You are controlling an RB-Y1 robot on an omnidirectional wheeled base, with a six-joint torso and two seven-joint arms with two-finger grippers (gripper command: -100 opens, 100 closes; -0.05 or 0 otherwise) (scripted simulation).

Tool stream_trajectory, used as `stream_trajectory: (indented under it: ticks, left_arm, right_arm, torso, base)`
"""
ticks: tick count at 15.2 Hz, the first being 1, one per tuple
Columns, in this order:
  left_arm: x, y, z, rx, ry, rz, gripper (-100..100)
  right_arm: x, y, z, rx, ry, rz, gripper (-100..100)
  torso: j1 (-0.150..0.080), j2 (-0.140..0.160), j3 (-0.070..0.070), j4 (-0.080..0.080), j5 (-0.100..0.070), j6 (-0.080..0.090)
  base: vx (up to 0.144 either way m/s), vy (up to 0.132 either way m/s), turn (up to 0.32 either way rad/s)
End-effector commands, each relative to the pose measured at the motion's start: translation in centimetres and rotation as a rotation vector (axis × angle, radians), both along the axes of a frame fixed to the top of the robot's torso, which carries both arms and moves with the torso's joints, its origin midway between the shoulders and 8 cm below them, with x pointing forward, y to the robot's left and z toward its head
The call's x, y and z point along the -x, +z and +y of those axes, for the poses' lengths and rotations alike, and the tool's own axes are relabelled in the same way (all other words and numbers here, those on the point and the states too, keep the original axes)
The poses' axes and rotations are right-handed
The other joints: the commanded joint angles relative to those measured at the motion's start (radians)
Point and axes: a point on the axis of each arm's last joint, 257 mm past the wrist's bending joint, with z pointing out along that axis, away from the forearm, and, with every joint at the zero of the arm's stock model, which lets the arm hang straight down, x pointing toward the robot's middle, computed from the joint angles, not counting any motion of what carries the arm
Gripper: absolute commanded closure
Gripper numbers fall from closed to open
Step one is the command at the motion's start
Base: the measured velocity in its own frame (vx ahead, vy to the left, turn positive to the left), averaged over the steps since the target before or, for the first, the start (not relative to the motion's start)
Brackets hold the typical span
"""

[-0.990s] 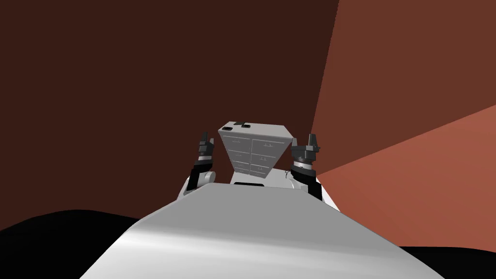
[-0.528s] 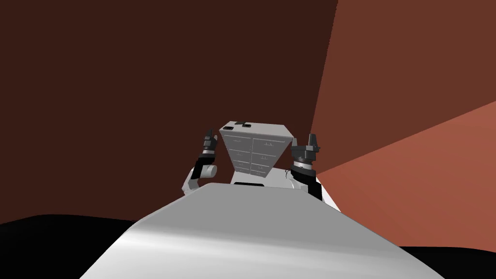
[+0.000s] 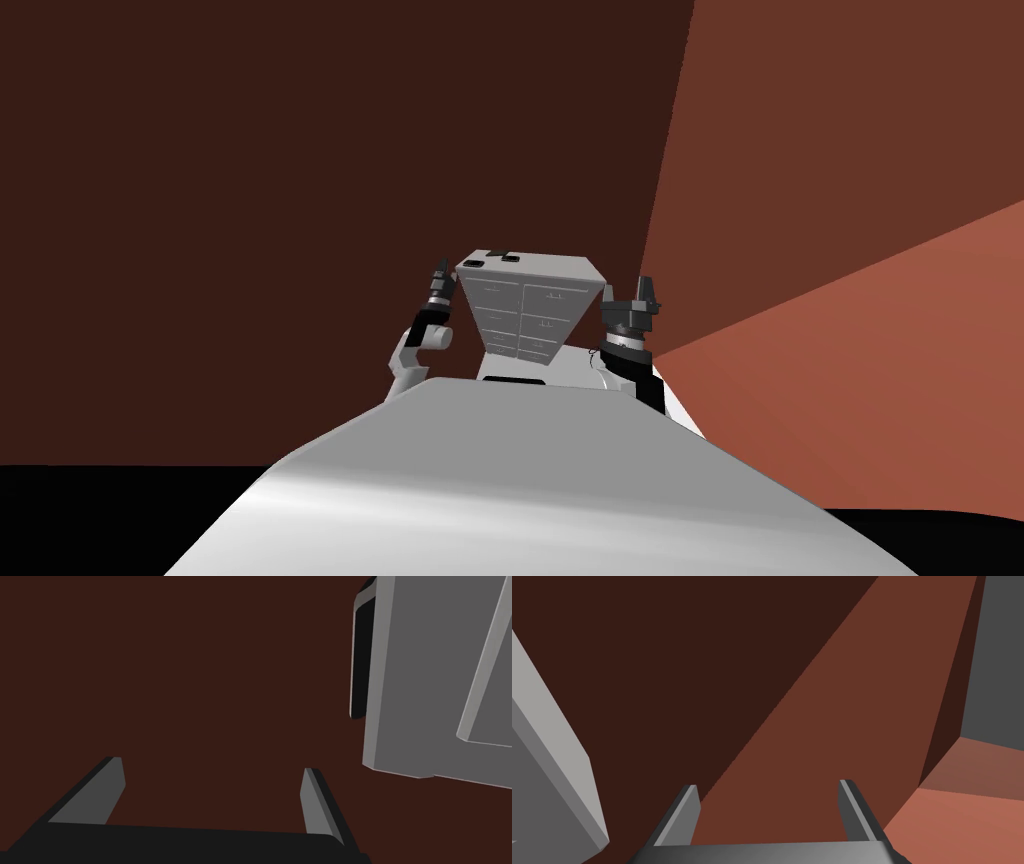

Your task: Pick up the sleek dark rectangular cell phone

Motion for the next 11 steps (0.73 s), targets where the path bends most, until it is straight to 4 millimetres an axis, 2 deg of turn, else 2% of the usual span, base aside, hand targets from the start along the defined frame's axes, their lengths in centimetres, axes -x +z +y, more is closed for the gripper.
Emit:
stream_trajectory:
  ticks: [1,3,4,5,7,8,10,11]
  left_arm:
    - [-1.8,-0.7,-0.1,0.007,-0.015,0.043,-100]
    - [-2.3,1.0,-0.8,0.007,-0.029,0.010,-100]
    - [-2.3,1.0,-0.8,0.007,-0.029,0.010,-100]
    - [-3.8,0.0,-0.8,0.014,-0.038,0.056,-100]
    - [-4.3,1.4,-1.3,0.013,-0.049,0.033,-100]
    - [-5.6,0.1,-1.1,0.021,-0.055,0.083,-100]
    - [-6.3,1.8,-1.9,0.020,-0.068,0.060,-100]
    - [-7.6,0.2,-1.6,0.030,-0.071,0.116,-100]
  right_arm:
    - [0.0,0.0,0.0,0.000,0.000,0.000,0]
    - [0.0,0.0,0.0,0.000,0.000,0.000,0]
    - [0.0,0.0,0.0,0.000,0.000,0.000,0]
    - [0.0,0.0,0.0,0.000,0.000,0.000,0]
    - [0.0,0.0,0.0,0.000,0.000,0.000,0]
    - [0.0,0.0,0.0,0.000,0.000,0.000,0]
    - [0.0,0.0,0.0,0.000,0.000,0.000,0]
    - [0.0,0.0,0.0,0.000,0.000,0.000,0]
  torso:
    - [0.000,0.000,0.000,0.000,0.000,0.000]
    - [0.000,0.000,0.000,0.000,0.000,0.000]
    - [0.000,0.000,0.000,0.000,0.000,0.000]
    - [0.000,0.000,0.000,0.000,0.000,0.000]
    - [0.000,0.000,0.000,0.000,0.000,0.000]
    - [0.000,0.000,0.000,0.000,0.000,0.000]
    - [0.000,0.000,0.000,0.000,0.000,0.000]
    - [0.000,0.000,0.000,0.000,0.000,0.000]
  base:
    - [-0.021,0.022,-0.010]
    - [-0.021,0.022,-0.008]
    - [-0.010,0.010,-0.002]
    - [-0.017,0.013,-0.005]
    - [-0.021,0.020,-0.012]
    - [-0.026,0.021,-0.012]
    - [-0.023,0.023,-0.010]
    - [-0.019,0.023,-0.018]
